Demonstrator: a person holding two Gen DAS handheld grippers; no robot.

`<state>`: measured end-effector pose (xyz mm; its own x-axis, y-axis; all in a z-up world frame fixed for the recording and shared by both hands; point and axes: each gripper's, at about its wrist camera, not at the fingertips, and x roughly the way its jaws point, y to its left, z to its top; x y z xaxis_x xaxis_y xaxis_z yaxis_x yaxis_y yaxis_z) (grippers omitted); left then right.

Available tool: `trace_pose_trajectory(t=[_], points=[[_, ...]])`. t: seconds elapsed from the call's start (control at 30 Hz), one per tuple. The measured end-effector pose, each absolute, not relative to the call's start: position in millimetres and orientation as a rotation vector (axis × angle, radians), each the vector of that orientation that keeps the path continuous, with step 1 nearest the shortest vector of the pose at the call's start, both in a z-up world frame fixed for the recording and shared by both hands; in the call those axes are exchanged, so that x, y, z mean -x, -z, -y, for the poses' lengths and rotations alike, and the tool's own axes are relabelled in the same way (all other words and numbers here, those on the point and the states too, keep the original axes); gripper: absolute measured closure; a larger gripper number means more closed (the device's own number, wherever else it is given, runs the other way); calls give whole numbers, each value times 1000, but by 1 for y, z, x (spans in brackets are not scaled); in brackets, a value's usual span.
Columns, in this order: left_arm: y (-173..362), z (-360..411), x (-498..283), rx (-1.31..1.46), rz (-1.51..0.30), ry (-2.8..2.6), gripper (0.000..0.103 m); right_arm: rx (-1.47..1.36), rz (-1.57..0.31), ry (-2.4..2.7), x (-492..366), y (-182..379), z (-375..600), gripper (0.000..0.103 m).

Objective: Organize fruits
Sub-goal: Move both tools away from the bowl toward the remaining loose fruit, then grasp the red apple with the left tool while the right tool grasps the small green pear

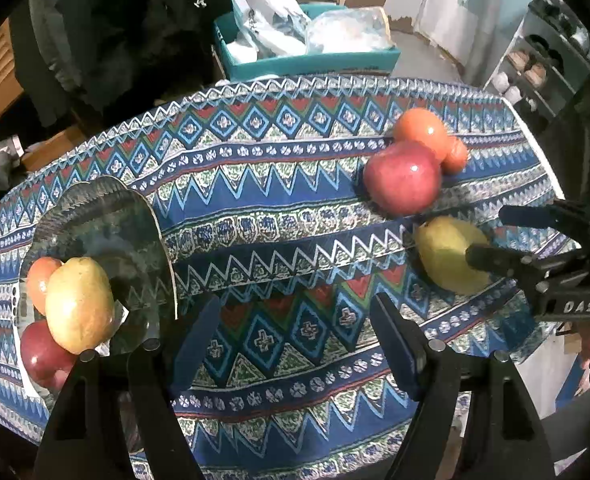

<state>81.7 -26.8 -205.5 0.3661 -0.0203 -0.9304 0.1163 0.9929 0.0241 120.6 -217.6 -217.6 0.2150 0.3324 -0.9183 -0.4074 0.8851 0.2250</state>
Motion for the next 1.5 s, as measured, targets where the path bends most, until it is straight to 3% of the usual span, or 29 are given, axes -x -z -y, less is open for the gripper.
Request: trace_pose_trajectory(t=[0.3, 0.43, 0.5, 1.17, 1.27, 1.5], points=[[227, 26, -87, -108, -1233, 83, 24, 122, -1285, -531, -124, 248, 203, 21], [229, 26, -90, -98, -1241, 83, 24, 122, -1293, -559, -123, 255, 196, 35], [229, 27, -93, -86, -1246, 86, 24, 129, -1284, -561, -122, 255, 194, 36], [211, 102, -148, -60, -1215, 211, 21, -17, -1172, -334, -140, 218, 304, 37], [214, 112, -163, -27, -1220, 223, 16, -22, -1164, -328, -140, 216, 312, 37], [236, 126, -185, 60, -1259, 191, 16, -46, -1162, -328, -145, 218, 316, 37]])
